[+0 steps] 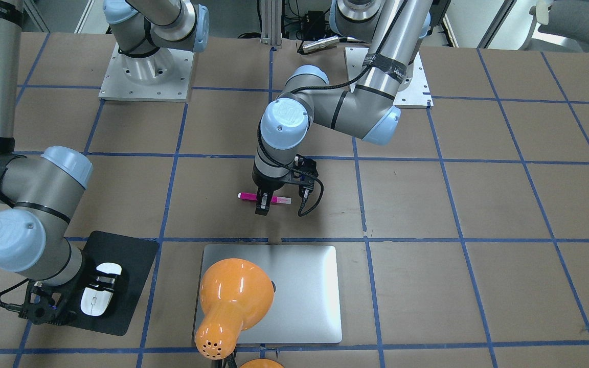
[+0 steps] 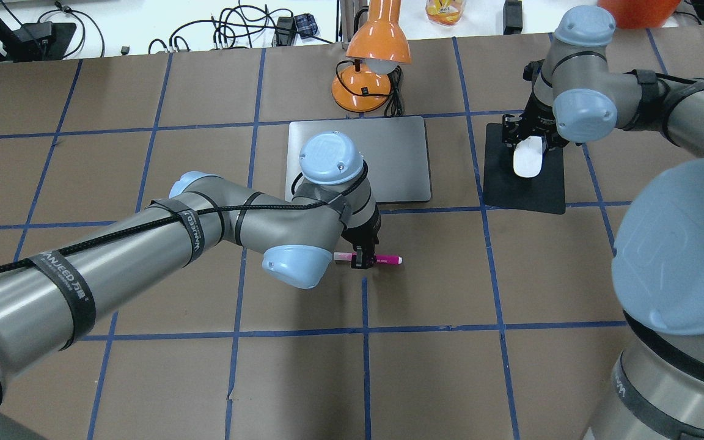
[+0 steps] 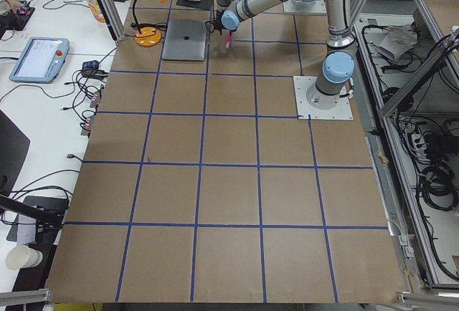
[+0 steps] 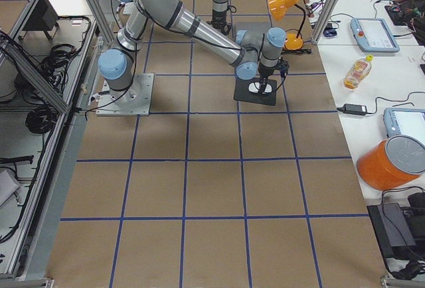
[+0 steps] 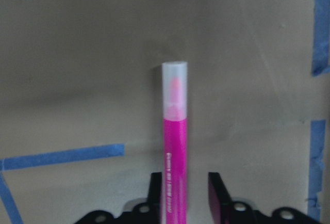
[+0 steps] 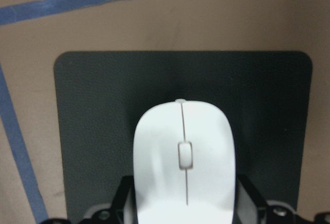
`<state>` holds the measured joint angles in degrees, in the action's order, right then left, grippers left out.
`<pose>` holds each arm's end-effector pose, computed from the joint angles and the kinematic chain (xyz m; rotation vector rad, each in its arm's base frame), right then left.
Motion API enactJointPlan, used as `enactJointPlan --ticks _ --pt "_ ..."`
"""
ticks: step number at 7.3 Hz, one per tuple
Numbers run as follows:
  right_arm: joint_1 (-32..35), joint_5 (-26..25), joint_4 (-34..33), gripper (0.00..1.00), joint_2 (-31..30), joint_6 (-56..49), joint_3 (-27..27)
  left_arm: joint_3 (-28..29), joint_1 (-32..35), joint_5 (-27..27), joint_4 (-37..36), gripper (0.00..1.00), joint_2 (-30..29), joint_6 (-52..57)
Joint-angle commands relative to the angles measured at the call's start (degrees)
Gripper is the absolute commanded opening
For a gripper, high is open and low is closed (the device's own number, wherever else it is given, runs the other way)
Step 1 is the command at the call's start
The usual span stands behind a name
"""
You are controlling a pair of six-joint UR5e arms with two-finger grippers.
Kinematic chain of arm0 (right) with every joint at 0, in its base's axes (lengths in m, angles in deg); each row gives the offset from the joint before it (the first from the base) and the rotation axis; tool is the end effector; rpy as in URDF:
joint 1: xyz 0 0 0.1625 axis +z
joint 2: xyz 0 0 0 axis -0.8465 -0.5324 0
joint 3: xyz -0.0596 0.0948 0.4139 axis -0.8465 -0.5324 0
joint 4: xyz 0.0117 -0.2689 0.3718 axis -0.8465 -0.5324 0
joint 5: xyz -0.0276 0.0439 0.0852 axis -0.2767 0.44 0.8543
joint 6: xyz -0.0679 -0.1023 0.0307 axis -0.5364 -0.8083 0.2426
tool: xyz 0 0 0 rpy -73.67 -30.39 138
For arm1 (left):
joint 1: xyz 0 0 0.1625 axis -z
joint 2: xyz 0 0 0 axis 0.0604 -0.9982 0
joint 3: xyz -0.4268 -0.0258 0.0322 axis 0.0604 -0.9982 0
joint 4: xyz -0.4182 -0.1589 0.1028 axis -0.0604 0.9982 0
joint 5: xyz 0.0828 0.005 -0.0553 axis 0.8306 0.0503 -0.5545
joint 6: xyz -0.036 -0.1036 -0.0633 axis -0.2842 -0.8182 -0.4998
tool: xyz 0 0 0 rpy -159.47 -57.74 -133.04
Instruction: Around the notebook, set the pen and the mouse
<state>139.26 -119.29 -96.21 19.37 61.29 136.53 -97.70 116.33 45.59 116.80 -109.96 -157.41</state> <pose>0.0233 -0.7172 0.1437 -0.2754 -3.1047 -0.0298 -0.3753 -0.5042 0.1418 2.0043 -2.3005 -0.1580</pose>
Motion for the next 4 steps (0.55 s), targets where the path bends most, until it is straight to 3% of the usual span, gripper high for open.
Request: enactJointPlan --ticks 1,2,4 --pt "0.3 0.3 0.9 1.00 -2.8 -0.1 -1.1 1.6 -4.8 1.3 7.1 1.00 3.8 6.1" --pt "0.4 0.2 2.1 1.00 -6.7 -0.1 -1.3 3.7 -5.8 1.3 12.1 1.00 6.5 15.6" --pt "1.8 -0.5 22.1 1.00 -19.7 2.6 -0.9 9.2 -7.3 1.2 27.2 1.00 13.6 30.1"
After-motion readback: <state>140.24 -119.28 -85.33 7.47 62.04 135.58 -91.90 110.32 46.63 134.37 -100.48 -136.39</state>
